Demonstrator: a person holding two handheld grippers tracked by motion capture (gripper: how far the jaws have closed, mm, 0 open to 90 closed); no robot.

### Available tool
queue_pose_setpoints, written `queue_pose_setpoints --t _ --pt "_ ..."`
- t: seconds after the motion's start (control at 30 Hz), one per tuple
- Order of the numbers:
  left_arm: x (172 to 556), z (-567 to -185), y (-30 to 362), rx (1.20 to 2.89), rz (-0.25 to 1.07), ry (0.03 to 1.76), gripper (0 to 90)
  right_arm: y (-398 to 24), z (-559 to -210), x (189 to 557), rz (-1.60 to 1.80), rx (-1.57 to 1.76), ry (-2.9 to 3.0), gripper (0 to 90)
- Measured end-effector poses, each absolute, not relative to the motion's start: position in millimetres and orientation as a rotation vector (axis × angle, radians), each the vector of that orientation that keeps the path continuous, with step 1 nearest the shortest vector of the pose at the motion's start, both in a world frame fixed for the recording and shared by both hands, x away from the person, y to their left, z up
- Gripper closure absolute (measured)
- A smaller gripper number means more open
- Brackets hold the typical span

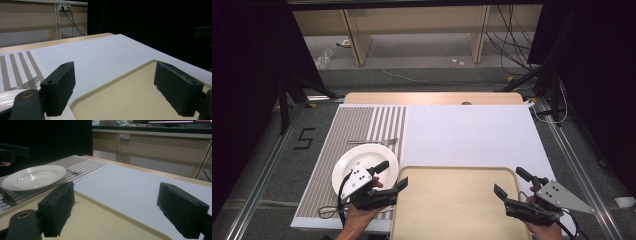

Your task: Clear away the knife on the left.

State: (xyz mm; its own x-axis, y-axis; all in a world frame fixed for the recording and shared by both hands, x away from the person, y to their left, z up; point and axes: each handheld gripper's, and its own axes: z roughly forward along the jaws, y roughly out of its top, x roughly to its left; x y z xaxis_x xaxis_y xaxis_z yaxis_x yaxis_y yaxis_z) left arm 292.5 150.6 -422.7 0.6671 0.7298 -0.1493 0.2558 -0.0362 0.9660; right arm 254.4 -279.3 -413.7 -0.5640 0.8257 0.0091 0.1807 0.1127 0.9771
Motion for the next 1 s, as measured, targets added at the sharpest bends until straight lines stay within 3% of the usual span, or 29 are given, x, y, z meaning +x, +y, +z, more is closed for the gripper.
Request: queue_pose_setpoints --t 1.0 --pt "294.5 -406.1 162.4 1.693 0.483 0.824 16.5 -279.1 -412.7 253.2 1.490 0.970 1.834 15.7"
